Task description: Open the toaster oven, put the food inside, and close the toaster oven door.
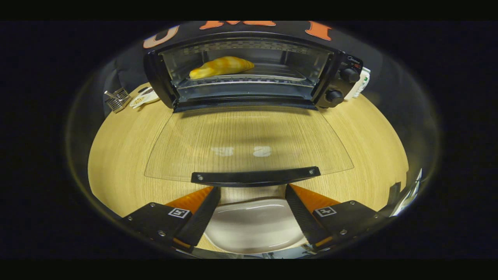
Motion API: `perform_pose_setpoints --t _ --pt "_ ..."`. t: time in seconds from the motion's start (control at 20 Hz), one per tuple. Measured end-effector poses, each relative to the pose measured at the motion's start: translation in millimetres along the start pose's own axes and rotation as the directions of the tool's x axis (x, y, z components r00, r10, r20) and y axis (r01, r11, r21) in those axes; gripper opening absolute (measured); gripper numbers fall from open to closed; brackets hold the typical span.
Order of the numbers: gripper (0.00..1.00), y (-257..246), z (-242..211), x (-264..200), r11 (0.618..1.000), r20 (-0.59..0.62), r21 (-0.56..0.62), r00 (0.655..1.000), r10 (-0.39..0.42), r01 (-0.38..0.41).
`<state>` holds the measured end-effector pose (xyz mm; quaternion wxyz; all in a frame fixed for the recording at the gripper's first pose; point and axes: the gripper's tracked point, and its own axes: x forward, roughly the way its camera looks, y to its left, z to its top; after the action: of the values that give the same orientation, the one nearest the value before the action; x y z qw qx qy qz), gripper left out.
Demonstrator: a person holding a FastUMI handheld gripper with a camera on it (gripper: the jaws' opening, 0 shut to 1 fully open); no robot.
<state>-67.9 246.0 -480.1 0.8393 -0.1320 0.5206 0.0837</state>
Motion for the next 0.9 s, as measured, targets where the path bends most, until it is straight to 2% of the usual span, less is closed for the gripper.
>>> perform_pose_setpoints --t 0.35,0.9 --pt "1.00 0.5 12.7 -20.2 0.998 0.063 0.058 0.998 0.024 -0.028" --pt "1.00 -1.0 84.7 -54.0 0.993 0.205 0.116 0.979 0.012 -0.036"
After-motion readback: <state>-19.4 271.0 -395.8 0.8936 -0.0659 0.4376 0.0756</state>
